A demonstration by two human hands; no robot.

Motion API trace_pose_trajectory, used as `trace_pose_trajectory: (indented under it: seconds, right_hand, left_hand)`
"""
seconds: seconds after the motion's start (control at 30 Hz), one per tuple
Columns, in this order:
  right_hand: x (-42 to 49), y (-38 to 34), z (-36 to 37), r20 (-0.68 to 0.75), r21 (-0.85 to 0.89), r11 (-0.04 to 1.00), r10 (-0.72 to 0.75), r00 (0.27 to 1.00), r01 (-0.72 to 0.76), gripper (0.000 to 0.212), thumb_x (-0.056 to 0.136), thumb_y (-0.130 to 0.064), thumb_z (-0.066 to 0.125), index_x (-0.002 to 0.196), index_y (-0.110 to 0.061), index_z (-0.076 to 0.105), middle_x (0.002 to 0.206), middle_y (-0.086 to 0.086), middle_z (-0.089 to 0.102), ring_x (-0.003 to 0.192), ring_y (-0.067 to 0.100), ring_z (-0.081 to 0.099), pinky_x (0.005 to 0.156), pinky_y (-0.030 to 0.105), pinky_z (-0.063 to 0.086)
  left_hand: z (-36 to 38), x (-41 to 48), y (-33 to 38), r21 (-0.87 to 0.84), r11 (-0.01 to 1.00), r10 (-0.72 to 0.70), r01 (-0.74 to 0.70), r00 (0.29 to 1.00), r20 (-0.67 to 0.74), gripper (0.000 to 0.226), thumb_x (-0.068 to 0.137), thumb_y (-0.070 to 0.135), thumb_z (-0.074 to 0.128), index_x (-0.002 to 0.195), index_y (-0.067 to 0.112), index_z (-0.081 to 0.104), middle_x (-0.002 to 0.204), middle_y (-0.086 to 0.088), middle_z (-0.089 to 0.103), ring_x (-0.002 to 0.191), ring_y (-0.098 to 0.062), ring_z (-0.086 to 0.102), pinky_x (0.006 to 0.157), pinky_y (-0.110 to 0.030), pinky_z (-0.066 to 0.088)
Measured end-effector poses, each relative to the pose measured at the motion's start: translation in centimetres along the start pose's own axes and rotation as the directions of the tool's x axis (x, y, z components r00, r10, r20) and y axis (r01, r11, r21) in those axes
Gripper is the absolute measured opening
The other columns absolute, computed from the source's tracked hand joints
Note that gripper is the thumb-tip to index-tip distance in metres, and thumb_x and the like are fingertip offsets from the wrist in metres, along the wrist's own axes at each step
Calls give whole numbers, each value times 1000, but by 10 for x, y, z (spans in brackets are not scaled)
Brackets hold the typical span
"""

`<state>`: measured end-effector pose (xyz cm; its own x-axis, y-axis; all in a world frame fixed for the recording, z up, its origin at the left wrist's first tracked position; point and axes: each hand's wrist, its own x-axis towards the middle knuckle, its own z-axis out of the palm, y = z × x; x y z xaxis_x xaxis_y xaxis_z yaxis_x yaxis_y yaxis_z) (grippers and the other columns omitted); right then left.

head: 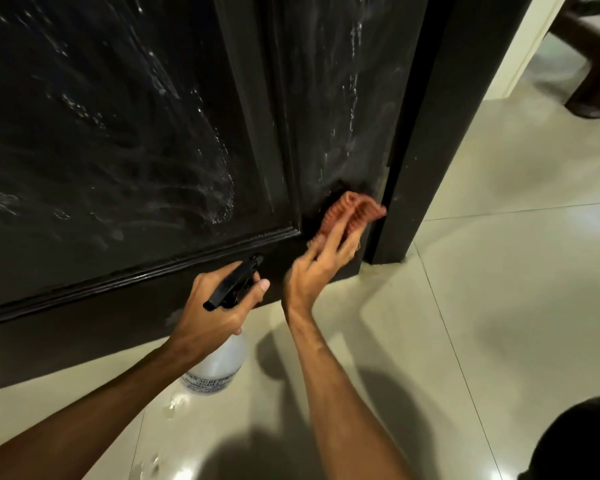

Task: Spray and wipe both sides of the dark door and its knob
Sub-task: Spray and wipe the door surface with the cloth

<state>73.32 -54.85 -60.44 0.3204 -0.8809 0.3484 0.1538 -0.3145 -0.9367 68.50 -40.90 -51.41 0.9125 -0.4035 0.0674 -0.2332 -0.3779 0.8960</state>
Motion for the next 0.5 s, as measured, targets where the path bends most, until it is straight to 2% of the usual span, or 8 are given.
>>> trace_pose_trajectory:
  seconds: [0.07,0.1,0.13,0.17,0.2,0.23,0.33,0.5]
  right_hand:
    - [-4,38,-5,-11,72,962,266,964,-265,60,106,-4,44,162,-15,25,169,6,16,152,15,18,120,11,10]
    - [-5,57,-8,9,124,885,451,892,-449,64,105,-5,45,163,-20,23,169,6,17,151,18,22,121,12,14]
    - [-7,76,-9,39,159,786,600,799,-598,69,102,-11,47,164,-29,21,169,4,20,151,23,28,124,22,20]
    - [-8,91,-12,74,166,703,690,720,-691,72,98,-19,48,161,-41,21,168,2,25,149,29,35,125,37,27]
    - [-10,112,-12,88,156,666,726,682,-730,72,94,-25,47,158,-48,21,166,1,30,146,31,40,123,47,32]
    - [-12,126,-11,96,141,668,725,682,-730,73,94,-24,47,158,-48,21,165,1,31,145,31,41,122,49,33]
    - [-6,119,-14,68,130,683,717,694,-719,73,96,-11,48,162,-31,24,166,5,27,148,30,36,124,47,30]
    - [8,105,-22,38,120,631,769,638,-767,72,98,0,44,162,-26,25,160,10,29,144,33,38,123,43,31]
  left_hand:
    - [0,2,2,-7,1000,4,-4,1000,6,24,90,35,74,89,12,69,76,-9,73,49,-9,61,44,-29,51]
    - [0,2,2,0,1000,8,-8,1000,15,24,91,35,75,89,11,69,76,-10,73,49,-10,61,45,-30,51]
    - [-1,1,3,7,1000,18,-18,1000,25,23,94,32,77,89,11,68,76,-10,73,48,-10,61,46,-31,52]
    - [-1,1,2,8,1000,25,-25,999,30,21,95,28,77,89,10,68,75,-11,72,47,-11,60,47,-32,52]
    - [0,0,2,3,1000,23,-23,999,33,18,95,26,75,89,10,68,75,-12,72,47,-10,60,48,-32,52]
    - [0,-1,2,0,1000,16,-16,999,31,18,93,26,73,88,10,68,75,-14,72,47,-10,59,48,-33,52]
    - [2,0,0,11,1000,19,-19,999,39,17,94,26,73,88,10,67,75,-17,70,46,-9,57,48,-34,53]
    - [-4,0,-7,6,1000,6,-6,1000,23,23,92,32,72,90,10,67,76,-18,69,46,-11,57,46,-32,53]
